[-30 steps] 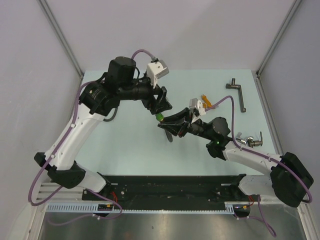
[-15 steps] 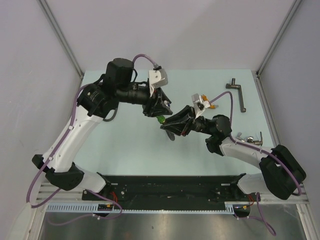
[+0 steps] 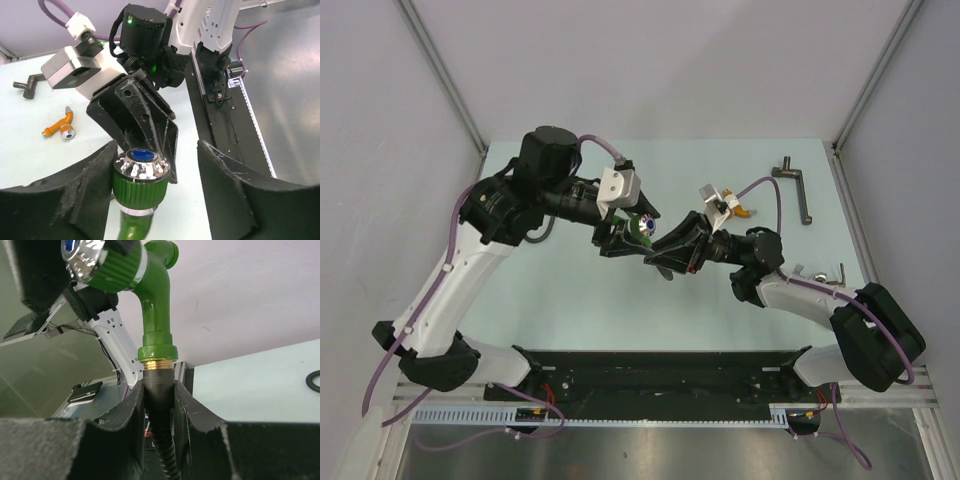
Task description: Install the water faucets
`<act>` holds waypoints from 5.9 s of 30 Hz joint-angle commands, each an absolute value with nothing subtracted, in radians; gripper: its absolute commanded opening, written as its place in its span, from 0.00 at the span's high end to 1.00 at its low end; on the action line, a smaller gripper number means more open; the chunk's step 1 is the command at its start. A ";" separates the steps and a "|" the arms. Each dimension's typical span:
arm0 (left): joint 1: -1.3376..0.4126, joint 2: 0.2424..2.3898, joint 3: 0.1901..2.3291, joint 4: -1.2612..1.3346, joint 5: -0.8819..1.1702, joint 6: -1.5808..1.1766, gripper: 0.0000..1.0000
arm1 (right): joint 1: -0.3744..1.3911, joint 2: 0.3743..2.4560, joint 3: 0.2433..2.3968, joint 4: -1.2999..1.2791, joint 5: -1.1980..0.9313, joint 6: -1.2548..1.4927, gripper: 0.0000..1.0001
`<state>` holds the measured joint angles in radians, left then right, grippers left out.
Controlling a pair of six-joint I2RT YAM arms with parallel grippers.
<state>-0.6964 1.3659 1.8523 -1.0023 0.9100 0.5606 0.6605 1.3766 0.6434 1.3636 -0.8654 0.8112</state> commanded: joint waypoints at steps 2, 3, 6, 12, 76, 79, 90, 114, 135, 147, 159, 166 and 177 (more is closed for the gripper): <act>-0.706 1.266 1.821 -0.893 0.982 0.531 0.19 | 0.634 1.391 0.673 1.559 -0.816 0.836 1.00; -0.707 1.240 1.807 -0.861 0.970 0.488 0.12 | 0.634 1.390 0.672 1.555 -0.818 0.830 1.00; -0.707 1.175 1.735 -0.691 0.899 0.364 0.01 | 0.634 1.390 0.672 1.545 -0.816 0.816 1.00; -0.707 1.040 1.576 -0.352 0.554 -0.056 0.00 | 0.632 1.358 0.647 1.476 -0.776 0.730 1.00; -1.048 0.969 1.302 -0.480 -0.509 -0.282 0.59 | 0.765 1.017 0.482 1.209 -0.380 0.298 1.00; -1.048 0.965 1.282 -0.446 -0.522 -0.276 0.54 | 0.761 1.017 0.469 1.248 -0.400 0.317 1.00; -0.999 0.956 1.221 -0.379 -0.460 -0.311 0.40 | 0.730 1.005 0.446 1.304 -0.414 0.359 1.00; -0.847 1.138 1.310 -0.173 -0.101 -0.356 0.43 | 0.724 1.088 0.477 1.422 -0.581 0.419 1.00; -0.752 1.206 1.453 -0.256 0.160 -0.288 0.27 | 0.707 1.108 0.499 1.365 -0.603 0.410 1.00; -0.696 1.124 1.627 -0.469 -0.086 -0.187 0.06 | 0.715 1.045 0.495 1.235 -0.537 0.302 1.00; -0.712 1.373 1.899 -0.716 0.347 -0.213 0.00 | 0.749 1.049 0.511 1.140 -0.506 0.201 1.00; -0.785 1.457 1.940 -0.799 0.310 -0.141 0.04 | 0.762 1.066 0.522 1.137 -0.506 0.189 1.00; -0.856 1.486 1.953 -0.847 0.396 -0.055 0.39 | 0.749 1.103 0.528 1.158 -0.526 0.242 1.00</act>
<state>-0.8352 1.5036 1.9114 -0.8310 0.3073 -0.1371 0.7589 1.0920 0.4736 1.0874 -0.5301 0.2092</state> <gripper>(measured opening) 0.699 0.264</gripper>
